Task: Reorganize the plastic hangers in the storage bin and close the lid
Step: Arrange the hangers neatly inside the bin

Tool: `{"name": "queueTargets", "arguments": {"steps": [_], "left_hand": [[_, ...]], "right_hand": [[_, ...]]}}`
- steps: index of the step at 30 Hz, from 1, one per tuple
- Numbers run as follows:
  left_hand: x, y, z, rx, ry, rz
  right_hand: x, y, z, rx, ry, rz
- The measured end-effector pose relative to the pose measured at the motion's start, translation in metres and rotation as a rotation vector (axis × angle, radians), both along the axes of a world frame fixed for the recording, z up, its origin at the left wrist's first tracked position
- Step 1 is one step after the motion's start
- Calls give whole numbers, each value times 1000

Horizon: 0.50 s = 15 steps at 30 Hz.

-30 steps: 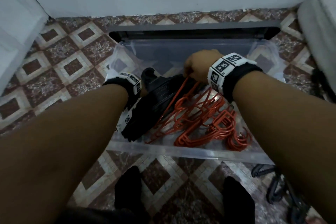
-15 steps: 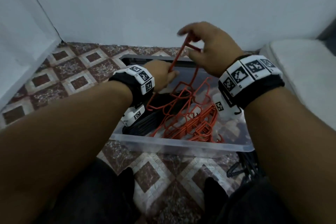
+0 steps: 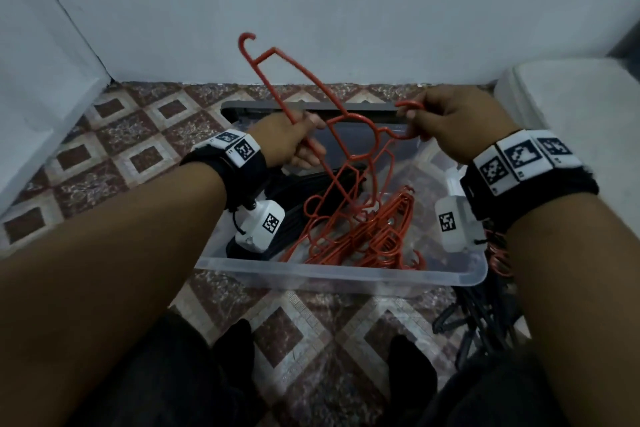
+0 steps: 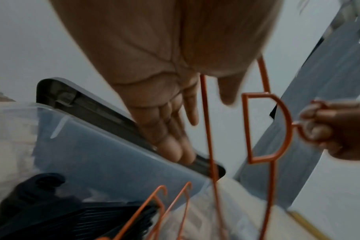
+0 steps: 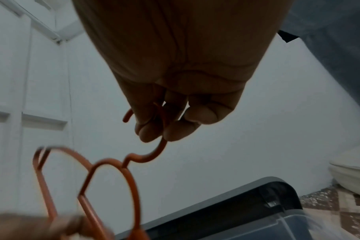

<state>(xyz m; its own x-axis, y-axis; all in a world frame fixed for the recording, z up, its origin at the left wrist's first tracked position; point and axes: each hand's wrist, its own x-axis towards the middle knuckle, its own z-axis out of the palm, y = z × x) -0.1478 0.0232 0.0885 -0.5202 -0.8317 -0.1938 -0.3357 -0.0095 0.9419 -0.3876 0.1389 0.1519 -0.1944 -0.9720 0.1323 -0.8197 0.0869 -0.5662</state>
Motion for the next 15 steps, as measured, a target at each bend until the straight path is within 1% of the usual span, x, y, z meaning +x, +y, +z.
{"name": "queueTargets", "arguments": {"steps": [1, 3, 4, 6, 7, 8, 10, 13, 15], "left_hand": [[-2, -8, -9, 31, -91, -87], [-5, -23, -31, -19, -417, -315], [-7, -29, -44, -88, -607, -398], [-16, -41, -76, -305, -975, -513], [-22, -45, -92, -387, -1105, -554], [-27, -47, -106, -427, -1177, -569], [-36, -50, -131, -420, -1233, -562], [-45, -52, -159, -332, -1228, -557], [-50, -48, -170, -313, -1223, -572]], "right_hand": [[-2, -2, 1, -14, 13, -15], [-6, -8, 0, -21, 34, -36], [-9, -12, -2, -10, 46, -45], [-13, -18, -7, 20, 97, -65], [-14, -21, -10, 30, 135, -75], [-16, -24, -12, 39, 171, -89], [-20, -30, -17, 43, 207, -125], [-28, -37, -23, 34, 217, -172], [-31, -41, -26, 37, 221, -189]]}}
